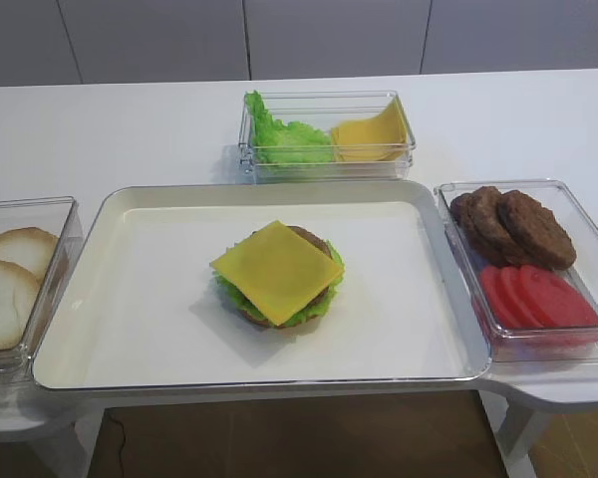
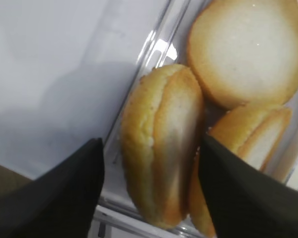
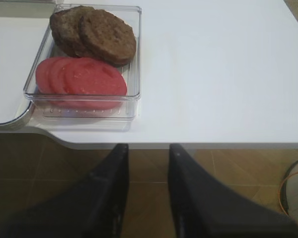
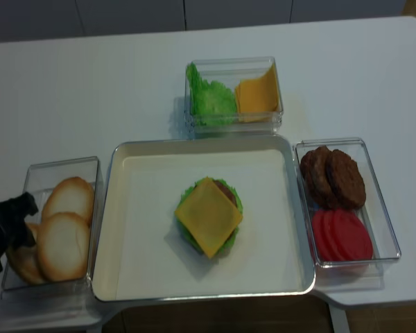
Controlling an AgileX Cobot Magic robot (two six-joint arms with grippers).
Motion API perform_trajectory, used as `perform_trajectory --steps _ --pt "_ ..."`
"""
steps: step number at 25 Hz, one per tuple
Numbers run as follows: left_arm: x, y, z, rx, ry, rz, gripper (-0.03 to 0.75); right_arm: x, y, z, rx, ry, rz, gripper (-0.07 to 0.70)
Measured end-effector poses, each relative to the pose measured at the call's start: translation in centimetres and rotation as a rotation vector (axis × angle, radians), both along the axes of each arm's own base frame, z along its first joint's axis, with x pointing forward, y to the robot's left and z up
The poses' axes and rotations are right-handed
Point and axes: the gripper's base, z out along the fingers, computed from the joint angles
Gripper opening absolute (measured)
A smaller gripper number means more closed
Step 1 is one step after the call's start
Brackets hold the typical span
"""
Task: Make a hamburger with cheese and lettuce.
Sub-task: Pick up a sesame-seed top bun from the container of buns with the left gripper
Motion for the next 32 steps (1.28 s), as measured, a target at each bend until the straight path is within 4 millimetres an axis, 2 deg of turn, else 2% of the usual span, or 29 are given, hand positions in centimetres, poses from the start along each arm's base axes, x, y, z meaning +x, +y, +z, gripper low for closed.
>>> perform_trajectory --steps 20,32 --pt "0.48 0.01 -0.17 -0.004 -0.021 0.001 0.400 0.00 0.00 0.00 0.000 0.000 0.000 0.228" --pt "0.49 0.01 -0.17 0.004 -0.022 -0.019 0.267 0.00 0.00 0.00 0.000 0.000 0.000 0.228"
